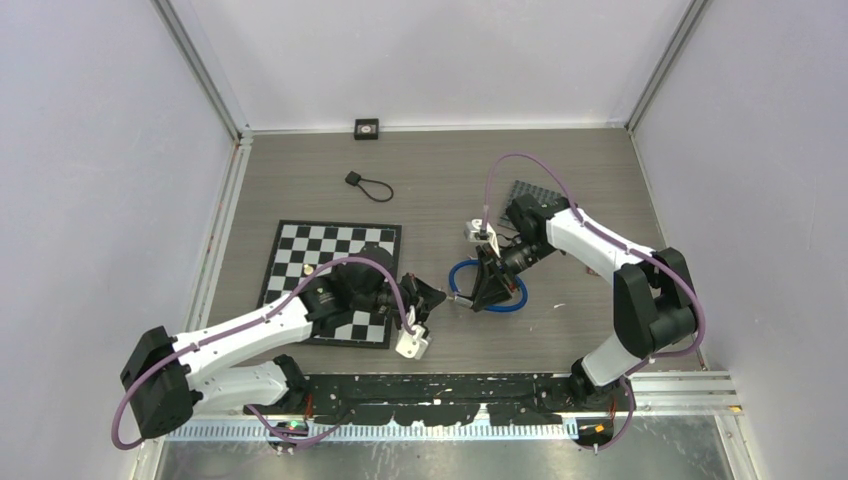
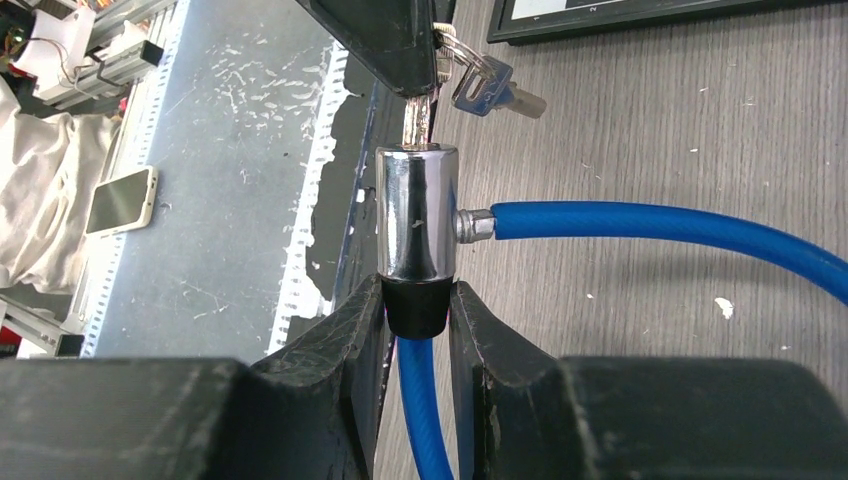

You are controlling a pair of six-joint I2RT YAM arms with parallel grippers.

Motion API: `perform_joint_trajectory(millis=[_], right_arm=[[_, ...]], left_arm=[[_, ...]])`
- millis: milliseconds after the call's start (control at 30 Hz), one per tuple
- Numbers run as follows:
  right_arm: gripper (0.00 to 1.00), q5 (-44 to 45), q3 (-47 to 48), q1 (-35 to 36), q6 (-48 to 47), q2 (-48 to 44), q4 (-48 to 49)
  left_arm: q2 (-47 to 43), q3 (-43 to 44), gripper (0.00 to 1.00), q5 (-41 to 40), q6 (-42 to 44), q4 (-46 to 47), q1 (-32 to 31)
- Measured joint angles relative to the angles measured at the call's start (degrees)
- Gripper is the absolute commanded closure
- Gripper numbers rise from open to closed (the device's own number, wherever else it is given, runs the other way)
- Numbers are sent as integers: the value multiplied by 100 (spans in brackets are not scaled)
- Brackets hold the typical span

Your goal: Unlock with the key

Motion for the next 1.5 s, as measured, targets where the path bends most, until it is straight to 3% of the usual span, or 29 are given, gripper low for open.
perform_joint_trajectory(millis=[667, 900, 1133, 1500], right_arm=[[99, 444, 83, 254, -24, 0, 0], [99, 562, 107, 256, -13, 0, 2], [100, 734, 234, 256, 153, 0, -9], [99, 1021, 116, 295, 1128, -293, 619]], left_arm=[[162, 138, 100, 98, 197, -382, -22], [179, -131, 100, 94, -42, 142, -22], [173, -310, 100, 13, 293, 442, -20], [273, -415, 100, 24, -240, 859, 24]])
